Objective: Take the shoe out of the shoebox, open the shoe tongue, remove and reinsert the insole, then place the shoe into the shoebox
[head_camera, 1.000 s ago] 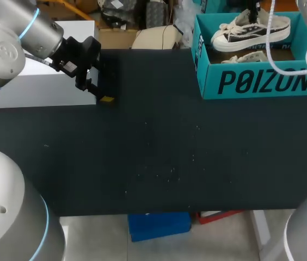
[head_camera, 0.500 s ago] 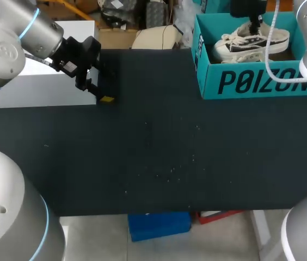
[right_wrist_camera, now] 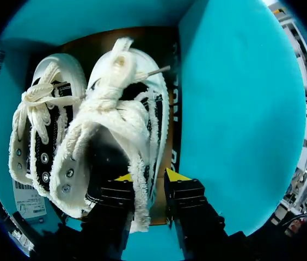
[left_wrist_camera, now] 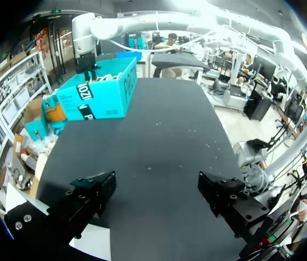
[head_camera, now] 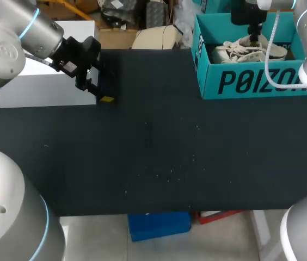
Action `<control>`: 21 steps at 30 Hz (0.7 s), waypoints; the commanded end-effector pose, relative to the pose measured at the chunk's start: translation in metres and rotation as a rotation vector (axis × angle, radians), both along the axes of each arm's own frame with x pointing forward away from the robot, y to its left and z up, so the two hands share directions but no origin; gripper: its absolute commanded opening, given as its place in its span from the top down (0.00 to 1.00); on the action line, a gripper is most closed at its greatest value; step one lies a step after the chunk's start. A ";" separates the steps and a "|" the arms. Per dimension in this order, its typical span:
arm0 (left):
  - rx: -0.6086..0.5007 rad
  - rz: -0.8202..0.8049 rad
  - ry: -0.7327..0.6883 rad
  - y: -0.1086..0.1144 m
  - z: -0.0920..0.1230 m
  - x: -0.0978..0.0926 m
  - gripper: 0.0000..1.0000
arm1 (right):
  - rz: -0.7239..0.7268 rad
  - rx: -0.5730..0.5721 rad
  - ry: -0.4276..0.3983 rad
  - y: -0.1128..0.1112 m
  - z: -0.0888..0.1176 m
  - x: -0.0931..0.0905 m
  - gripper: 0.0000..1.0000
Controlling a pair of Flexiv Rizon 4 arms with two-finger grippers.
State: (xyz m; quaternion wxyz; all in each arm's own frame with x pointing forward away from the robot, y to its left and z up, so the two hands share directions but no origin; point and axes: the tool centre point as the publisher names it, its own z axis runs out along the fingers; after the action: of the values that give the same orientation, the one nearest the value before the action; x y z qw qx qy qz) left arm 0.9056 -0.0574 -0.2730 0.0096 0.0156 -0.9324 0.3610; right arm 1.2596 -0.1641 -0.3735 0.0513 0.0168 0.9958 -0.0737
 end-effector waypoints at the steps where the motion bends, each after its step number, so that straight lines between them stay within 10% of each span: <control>1: 0.002 0.002 -0.003 -0.001 -0.001 -0.001 0.00 | -0.006 -0.006 0.037 -0.001 0.008 0.014 0.62; 11: 0.002 0.002 -0.003 -0.001 -0.001 -0.001 0.00 | -0.007 -0.044 0.006 -0.004 0.060 -0.003 0.73; 21: 0.002 0.002 -0.003 -0.001 -0.001 -0.001 0.00 | -0.062 -0.064 -0.056 0.014 0.120 -0.061 0.71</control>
State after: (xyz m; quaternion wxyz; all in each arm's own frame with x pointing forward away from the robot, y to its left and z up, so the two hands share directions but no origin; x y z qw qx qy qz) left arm 0.9056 -0.0575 -0.2730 0.0097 0.0156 -0.9324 0.3610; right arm 1.2511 -0.1598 -0.2994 0.0358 0.0487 0.9930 -0.1017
